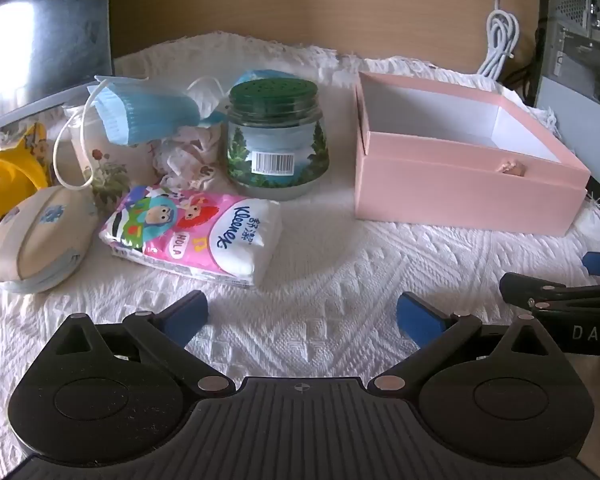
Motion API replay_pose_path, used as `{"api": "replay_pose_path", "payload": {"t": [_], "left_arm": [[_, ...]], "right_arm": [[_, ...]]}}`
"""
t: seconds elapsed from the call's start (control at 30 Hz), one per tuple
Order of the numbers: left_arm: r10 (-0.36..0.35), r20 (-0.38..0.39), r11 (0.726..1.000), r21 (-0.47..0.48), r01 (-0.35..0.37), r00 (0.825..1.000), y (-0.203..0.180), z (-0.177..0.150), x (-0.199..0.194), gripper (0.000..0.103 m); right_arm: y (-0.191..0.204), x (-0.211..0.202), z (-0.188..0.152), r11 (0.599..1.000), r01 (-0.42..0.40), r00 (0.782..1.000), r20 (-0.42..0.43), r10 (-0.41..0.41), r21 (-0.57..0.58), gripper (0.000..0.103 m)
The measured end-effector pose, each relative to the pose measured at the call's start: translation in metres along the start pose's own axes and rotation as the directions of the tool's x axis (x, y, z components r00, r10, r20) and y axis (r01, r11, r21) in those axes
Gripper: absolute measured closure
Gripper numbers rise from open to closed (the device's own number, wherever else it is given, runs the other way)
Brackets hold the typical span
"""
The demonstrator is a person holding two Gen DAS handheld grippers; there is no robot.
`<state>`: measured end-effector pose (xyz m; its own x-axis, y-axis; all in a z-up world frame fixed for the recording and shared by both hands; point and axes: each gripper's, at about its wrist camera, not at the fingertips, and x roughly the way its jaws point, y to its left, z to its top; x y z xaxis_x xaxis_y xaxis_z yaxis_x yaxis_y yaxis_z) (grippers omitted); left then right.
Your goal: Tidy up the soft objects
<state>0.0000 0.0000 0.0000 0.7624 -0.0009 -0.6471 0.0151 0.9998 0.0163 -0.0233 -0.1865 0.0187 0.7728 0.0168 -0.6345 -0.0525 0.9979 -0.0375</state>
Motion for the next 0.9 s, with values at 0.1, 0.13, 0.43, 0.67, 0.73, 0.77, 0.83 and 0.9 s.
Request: {"api": "replay_pose_path", "payload": {"t": [0.1, 0.13, 0.43, 0.67, 0.73, 0.77, 0.83, 0.9], "left_arm": [[0.000, -0.003, 1.000, -0.002, 0.000, 1.000, 0.0000, 0.0002, 0.0001, 0.000], [0.000, -0.004, 1.000, -0.002, 0.000, 1.000, -0.0001, 0.0003, 0.0002, 0.000], [-0.002, 0.004, 1.000, -0.003, 0.002, 1.000, -0.0002, 0.0000, -0.0002, 0.000], [-0.002, 0.005, 1.000, -0.003, 0.002, 1.000, -0.0002, 0.0000, -0.0002, 0.000], [-0.002, 0.005, 1.000, -0.003, 0.002, 1.000, -0.0002, 0.0000, -0.0002, 0.000], [-0.002, 0.005, 1.000, -0.003, 0.002, 1.000, -0.0002, 0.0000, -0.0002, 0.000], [-0.002, 0.004, 1.000, -0.003, 0.002, 1.000, -0.0003, 0.0000, -0.0003, 0.000], [-0.002, 0.005, 1.000, -0.003, 0.002, 1.000, -0.0002, 0.0000, -0.0002, 0.000]], "right_arm": [[0.0000, 0.0000, -0.0001, 1.000, -0.001, 1.000, 0.002, 0.001, 0.001, 0.000], [0.0000, 0.0000, -0.0001, 1.000, -0.001, 1.000, 0.002, 0.001, 0.001, 0.000], [0.0000, -0.0001, -0.0001, 1.000, 0.000, 1.000, 0.002, 0.000, 0.000, 0.000], [0.0001, -0.0002, -0.0002, 1.000, 0.001, 1.000, 0.002, -0.001, -0.001, 0.000], [0.0002, -0.0002, -0.0002, 1.000, 0.001, 1.000, 0.003, -0.001, -0.001, 0.000], [0.0002, -0.0002, -0.0002, 1.000, 0.001, 1.000, 0.002, -0.001, -0.001, 0.000], [0.0001, -0.0002, -0.0002, 1.000, 0.001, 1.000, 0.003, -0.001, -0.001, 0.000], [0.0002, -0.0002, -0.0002, 1.000, 0.001, 1.000, 0.003, -0.001, -0.001, 0.000]]}}
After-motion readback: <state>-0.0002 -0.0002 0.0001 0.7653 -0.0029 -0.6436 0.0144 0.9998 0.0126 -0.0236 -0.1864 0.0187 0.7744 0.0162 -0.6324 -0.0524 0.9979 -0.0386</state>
